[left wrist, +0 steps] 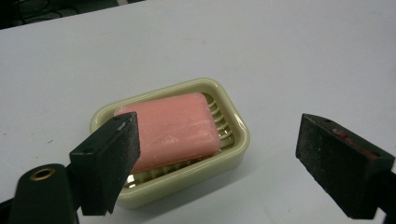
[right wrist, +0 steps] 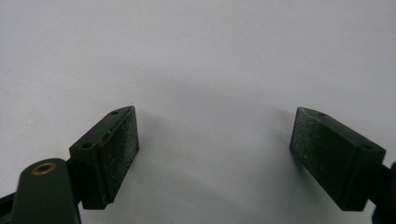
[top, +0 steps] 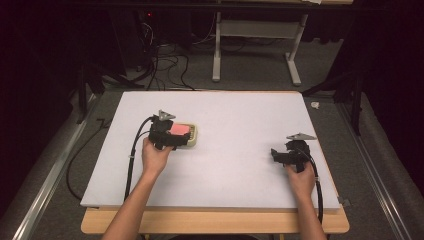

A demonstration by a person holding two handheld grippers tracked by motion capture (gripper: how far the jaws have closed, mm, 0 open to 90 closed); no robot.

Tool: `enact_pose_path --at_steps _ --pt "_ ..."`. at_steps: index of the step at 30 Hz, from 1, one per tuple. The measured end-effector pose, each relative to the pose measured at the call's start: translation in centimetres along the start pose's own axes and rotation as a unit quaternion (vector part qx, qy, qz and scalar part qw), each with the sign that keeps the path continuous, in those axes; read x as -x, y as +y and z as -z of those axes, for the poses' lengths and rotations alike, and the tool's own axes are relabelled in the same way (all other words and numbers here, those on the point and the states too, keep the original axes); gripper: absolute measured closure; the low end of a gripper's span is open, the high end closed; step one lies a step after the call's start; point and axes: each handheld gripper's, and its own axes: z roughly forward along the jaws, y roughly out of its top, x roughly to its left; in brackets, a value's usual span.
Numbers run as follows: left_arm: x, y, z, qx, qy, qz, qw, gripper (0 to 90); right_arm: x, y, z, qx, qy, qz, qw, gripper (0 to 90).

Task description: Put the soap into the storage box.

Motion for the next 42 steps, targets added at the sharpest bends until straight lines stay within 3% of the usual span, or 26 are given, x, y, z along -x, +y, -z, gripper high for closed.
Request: enact_pose_path --at_steps 10,26,42 --pt "0.3 -0.6 0.7 0.002 -0.001 -0.006 1.0000 14.9 0.0 0.0 0.0 0.000 0.000 0.000 1.0000 16.1" --pt "0.2 -1.6 2.6 0.018 -0.006 0.002 0.9998 14.9 0.0 0.0 0.0 0.000 0.000 0.000 1.0000 16.1" --pt "0.4 -2.5 3.7 0.015 -0.030 0.002 0.9994 14.9 0.0 0.0 0.0 0.000 0.000 0.000 1.0000 16.1"
